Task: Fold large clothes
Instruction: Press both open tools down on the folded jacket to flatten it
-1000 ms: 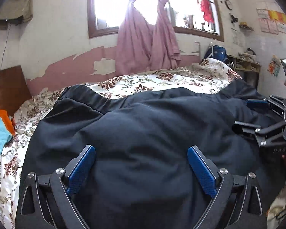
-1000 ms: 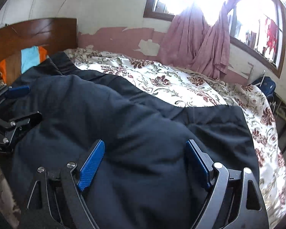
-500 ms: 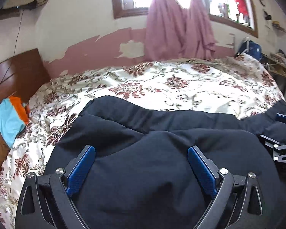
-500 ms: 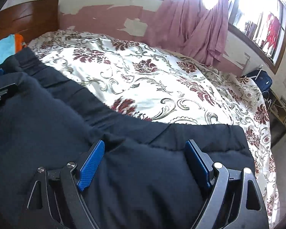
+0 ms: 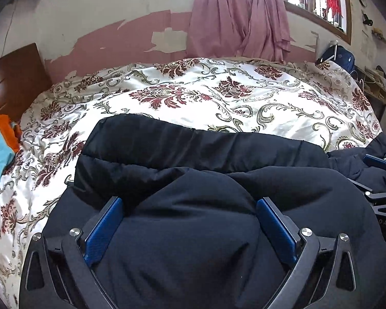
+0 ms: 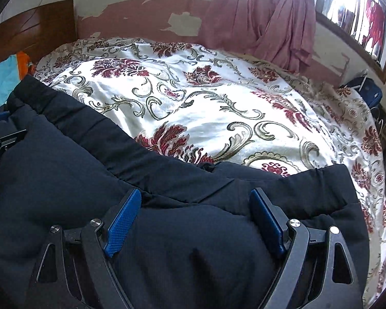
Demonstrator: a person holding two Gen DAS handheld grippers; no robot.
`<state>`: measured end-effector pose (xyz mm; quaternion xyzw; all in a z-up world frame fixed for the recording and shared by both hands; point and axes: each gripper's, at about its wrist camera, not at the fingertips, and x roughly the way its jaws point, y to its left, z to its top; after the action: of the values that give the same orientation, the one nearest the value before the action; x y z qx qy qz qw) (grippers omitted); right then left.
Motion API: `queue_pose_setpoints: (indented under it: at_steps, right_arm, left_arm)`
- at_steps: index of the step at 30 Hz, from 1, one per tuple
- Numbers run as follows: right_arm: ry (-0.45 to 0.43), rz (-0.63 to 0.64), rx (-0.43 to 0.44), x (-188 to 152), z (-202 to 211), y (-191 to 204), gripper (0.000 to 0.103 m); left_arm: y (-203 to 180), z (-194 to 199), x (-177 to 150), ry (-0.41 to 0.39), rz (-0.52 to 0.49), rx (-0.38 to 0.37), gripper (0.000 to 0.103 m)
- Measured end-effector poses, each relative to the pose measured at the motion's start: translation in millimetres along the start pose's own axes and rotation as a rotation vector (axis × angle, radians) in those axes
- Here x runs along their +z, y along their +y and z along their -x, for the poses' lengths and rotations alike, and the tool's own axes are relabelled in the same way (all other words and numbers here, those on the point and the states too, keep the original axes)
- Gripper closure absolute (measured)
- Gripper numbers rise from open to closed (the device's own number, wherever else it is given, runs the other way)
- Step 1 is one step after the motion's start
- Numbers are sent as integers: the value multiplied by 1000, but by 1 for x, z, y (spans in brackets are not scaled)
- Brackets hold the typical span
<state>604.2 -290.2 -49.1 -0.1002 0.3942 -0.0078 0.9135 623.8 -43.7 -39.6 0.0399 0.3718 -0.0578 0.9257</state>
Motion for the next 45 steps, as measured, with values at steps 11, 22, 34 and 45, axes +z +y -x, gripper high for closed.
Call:
queue_pose_setpoints:
  at_steps: [11, 22, 34, 45]
  right_arm:
    - [15, -15, 35, 0, -16, 1, 19]
    - [6, 15, -7, -4, -22, 9, 19]
    - [1, 41, -41, -5, -24, 13, 19]
    - [-32, 55, -72, -8, -14, 15, 20]
  left_arm:
    - [0, -11, -1, -11, 21, -8, 0]
    - [-8, -17, -2, -22, -8, 30, 0]
    - [-20, -21, -6, -28, -46, 81, 0]
    - [-21, -18, -9, -45, -47, 89, 0]
